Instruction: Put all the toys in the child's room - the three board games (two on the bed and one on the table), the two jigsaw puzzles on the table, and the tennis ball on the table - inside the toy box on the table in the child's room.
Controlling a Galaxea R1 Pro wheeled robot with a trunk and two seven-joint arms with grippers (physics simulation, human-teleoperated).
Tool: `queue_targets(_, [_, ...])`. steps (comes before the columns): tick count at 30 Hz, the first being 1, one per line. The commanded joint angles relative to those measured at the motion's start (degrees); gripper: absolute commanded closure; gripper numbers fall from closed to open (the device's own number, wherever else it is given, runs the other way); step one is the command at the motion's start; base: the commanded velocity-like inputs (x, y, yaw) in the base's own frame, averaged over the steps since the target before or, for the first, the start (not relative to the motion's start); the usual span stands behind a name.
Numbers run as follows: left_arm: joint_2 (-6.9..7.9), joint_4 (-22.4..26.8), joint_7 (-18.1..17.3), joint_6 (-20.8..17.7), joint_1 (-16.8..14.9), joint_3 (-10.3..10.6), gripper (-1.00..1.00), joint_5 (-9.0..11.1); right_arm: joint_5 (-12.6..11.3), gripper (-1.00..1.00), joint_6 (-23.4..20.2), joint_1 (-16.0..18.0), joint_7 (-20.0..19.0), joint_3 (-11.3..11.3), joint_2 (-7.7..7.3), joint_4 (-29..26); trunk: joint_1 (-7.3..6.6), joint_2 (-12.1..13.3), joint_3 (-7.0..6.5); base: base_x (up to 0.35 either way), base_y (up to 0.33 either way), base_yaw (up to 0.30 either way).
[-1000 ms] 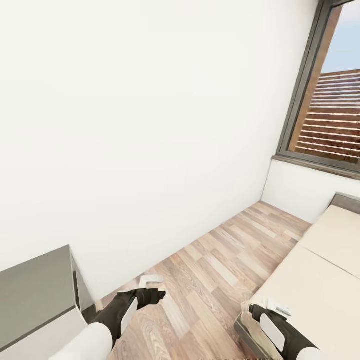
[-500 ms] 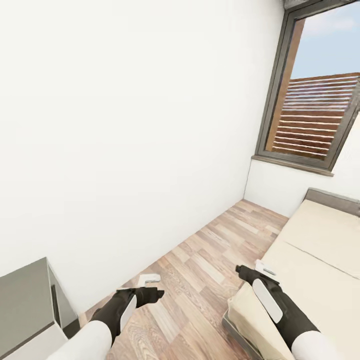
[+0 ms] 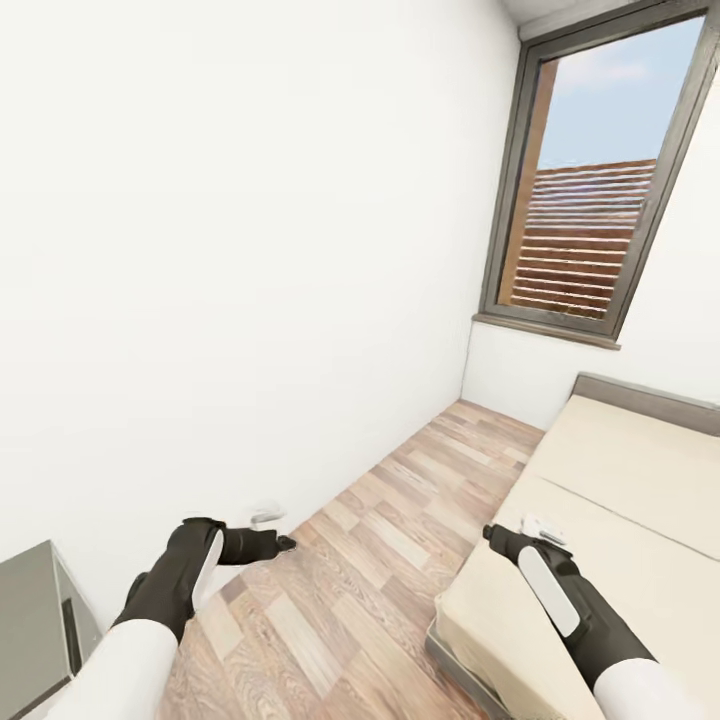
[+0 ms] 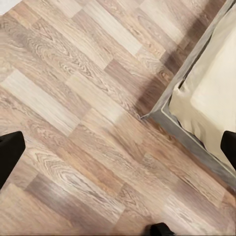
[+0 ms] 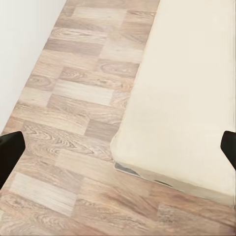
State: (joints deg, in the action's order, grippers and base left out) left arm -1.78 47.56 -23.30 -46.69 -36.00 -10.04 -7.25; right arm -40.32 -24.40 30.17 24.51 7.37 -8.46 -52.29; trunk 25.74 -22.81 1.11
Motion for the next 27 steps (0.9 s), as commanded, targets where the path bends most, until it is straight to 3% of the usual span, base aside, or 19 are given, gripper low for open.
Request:
queue_targets(1, [0.92, 1.9, -1.5, -2.6, 0.1, -0.3, -1.00, -0.4, -0.4, -1.00, -0.5, 0.1, 0.5, 0.2, -0.10, -0.1, 0.04, -0.1, 0.04, 0.000, 0.000, -0.178])
queue_targets(7, [2.65, 7.3, -8.5, -8.9, 0.8, -0.3, -1.00, -0.1, -0.3, -1.00, -2.4, 0.1, 0.5, 0.1, -0.40, -1.0, 0.04, -0.1, -0.40, 0.000, 0.000, -0.177])
queue_targets(14, [3.77, 9.5, -10.4, -9.8, 1.4, -0.4, -1.00, -0.2, -0.3, -1.00, -4.0, 0.1, 0.6, 0.1, -0.47, -3.4, 0.04, -0.1, -0.89, 0.000, 0.000, -0.176])
queue_targets(18, [6.25, 11.1, -11.4, -10.3, 1.6, -0.3, -1.00, 0.2, -0.3, -1.00, -4.2, 0.0, 0.6, 0.1, -0.53, -3.8, 0.04, -0.1, -1.15, 0.000, 0.000, -0.175])
queue_targets(23, [7.20, 11.7, -16.1, -10.7, 1.7, -0.3, -1.00, 0.1, -0.4, -1.00, -6.4, -0.1, 0.6, 0.1, -0.93, -7.1, 0.04, -0.1, -1.46, 0.000, 0.000, -0.172])
queue_targets(27, [7.49, 11.8, -19.0, -10.7, 1.7, -0.3, -1.00, 0.0, -0.6, -1.00, -9.3, -2.1, 0.6, -0.3, -1.43, -12.7, 0.04, -0.1, -1.70, 0.000, 0.000, -0.172])
